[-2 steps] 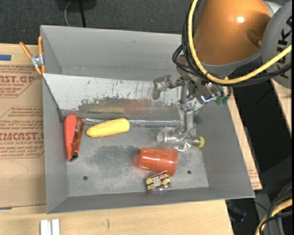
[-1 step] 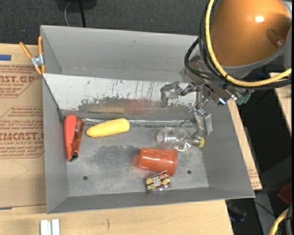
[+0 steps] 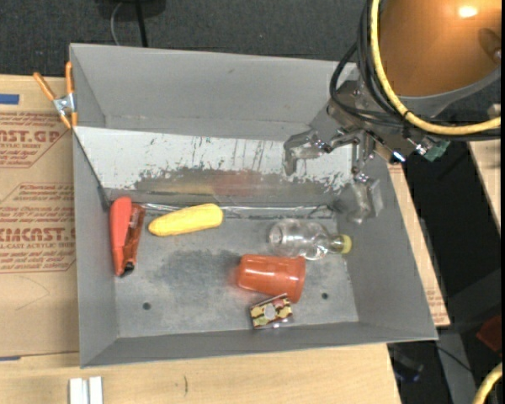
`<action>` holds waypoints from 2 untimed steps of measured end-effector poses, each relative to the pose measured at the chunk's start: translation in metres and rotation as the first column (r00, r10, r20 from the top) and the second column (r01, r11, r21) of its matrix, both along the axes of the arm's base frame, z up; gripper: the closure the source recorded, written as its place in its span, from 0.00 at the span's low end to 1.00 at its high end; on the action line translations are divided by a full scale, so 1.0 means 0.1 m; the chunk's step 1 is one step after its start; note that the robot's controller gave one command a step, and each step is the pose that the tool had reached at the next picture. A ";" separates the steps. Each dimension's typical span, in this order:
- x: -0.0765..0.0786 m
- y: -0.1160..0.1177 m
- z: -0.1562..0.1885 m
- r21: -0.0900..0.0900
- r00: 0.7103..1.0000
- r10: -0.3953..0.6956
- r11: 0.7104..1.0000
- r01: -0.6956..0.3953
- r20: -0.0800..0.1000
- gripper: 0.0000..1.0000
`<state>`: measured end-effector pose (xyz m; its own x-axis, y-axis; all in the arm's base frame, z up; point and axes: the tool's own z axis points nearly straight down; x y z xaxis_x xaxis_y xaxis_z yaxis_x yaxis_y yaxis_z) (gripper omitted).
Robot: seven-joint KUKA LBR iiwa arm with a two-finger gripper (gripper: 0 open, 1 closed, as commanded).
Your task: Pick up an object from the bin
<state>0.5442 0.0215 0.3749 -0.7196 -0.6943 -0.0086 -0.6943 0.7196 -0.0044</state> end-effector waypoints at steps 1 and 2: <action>0.24 0.12 0.44 0.002 0.967 -0.254 0.967 0.254 -0.008 0.00; 0.39 0.56 0.51 0.004 0.972 -0.235 0.972 0.235 0.001 0.00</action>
Offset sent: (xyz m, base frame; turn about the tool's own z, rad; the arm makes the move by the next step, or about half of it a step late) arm 0.0495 0.0945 0.0386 0.0972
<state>0.5834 0.0776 0.4262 -0.8625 -0.5058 -0.0122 -0.5059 0.8626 -0.0024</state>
